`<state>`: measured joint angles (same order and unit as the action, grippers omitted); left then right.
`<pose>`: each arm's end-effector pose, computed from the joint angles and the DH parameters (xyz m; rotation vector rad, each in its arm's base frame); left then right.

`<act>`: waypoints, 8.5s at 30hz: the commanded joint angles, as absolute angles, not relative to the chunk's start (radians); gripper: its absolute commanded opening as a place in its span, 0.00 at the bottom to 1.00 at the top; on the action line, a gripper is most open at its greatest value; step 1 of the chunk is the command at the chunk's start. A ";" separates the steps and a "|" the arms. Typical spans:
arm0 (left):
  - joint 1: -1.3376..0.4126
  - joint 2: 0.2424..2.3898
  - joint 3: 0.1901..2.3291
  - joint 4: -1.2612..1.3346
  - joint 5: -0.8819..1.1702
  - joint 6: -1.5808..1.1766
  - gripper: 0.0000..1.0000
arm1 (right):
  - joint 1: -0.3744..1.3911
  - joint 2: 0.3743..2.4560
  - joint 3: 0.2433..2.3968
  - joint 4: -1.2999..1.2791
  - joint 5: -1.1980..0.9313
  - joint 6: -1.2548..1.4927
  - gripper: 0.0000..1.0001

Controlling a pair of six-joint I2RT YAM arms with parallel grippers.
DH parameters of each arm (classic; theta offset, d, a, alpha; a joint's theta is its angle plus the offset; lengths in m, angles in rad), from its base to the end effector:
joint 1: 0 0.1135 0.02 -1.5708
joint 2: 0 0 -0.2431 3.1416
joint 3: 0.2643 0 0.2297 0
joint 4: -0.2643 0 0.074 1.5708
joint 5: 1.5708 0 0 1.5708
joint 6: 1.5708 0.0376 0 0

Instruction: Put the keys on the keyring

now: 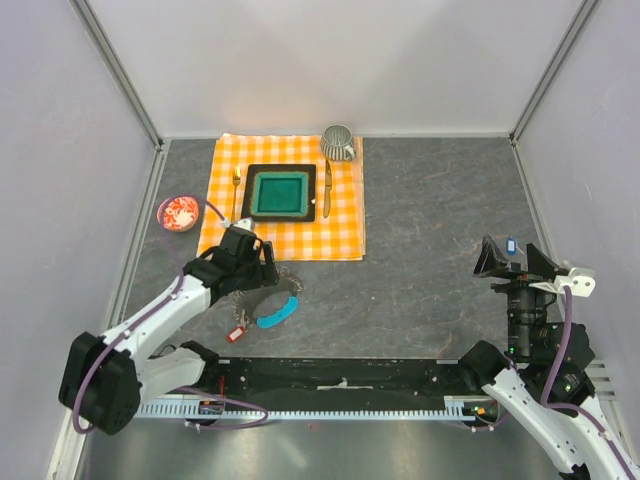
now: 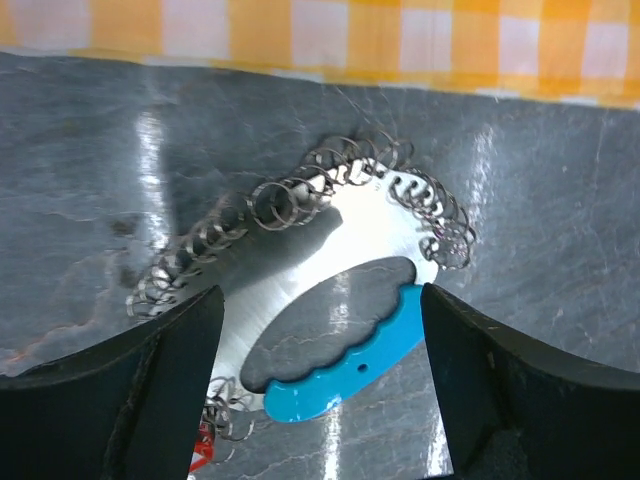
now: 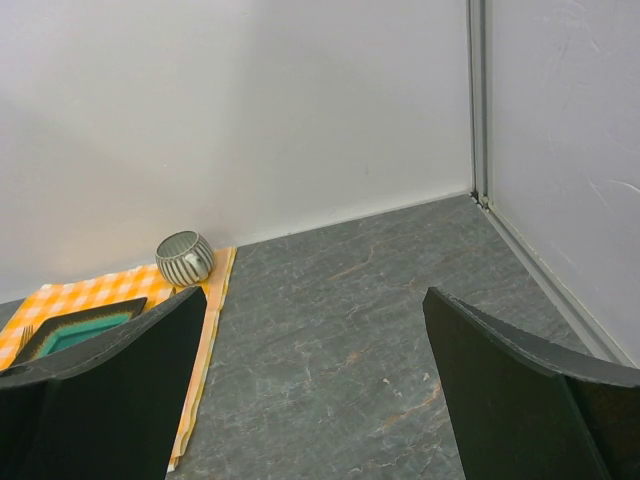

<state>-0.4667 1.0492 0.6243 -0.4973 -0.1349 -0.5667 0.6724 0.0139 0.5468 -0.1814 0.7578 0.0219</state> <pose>0.1745 -0.0822 0.1989 -0.1817 2.4945 -0.2684 0.0415 0.0000 0.3161 0.2529 1.2947 0.1292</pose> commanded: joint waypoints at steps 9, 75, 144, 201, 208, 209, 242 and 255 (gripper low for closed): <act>-0.589 1.310 0.745 -0.391 0.058 -0.465 0.67 | 0.680 0.005 0.571 -0.170 0.761 0.020 0.98; -1.066 1.778 1.157 -0.727 -0.480 -0.782 0.38 | 0.680 0.005 0.569 -0.170 0.764 0.020 0.98; -0.997 1.579 0.917 -0.528 -0.394 -0.913 0.02 | 0.680 0.005 0.578 -0.187 0.761 0.035 0.98; -1.095 1.759 1.269 -0.738 -0.233 -0.620 0.44 | 0.680 0.005 0.577 -0.186 0.742 0.032 0.98; -1.071 1.790 1.269 -0.758 -0.175 -0.663 0.37 | 0.680 0.005 0.577 -0.184 0.741 0.035 0.98; -1.069 1.801 1.270 -0.759 -0.160 -0.660 0.37 | 0.680 0.005 0.577 -0.184 0.741 0.035 0.98; -1.052 1.730 1.181 -0.654 -0.242 -0.653 0.02 | 0.680 0.006 0.581 -0.190 0.749 0.037 0.98; -1.055 1.542 0.982 -0.358 -0.434 -0.586 0.02 | 0.680 0.005 0.581 -0.192 0.736 0.037 0.98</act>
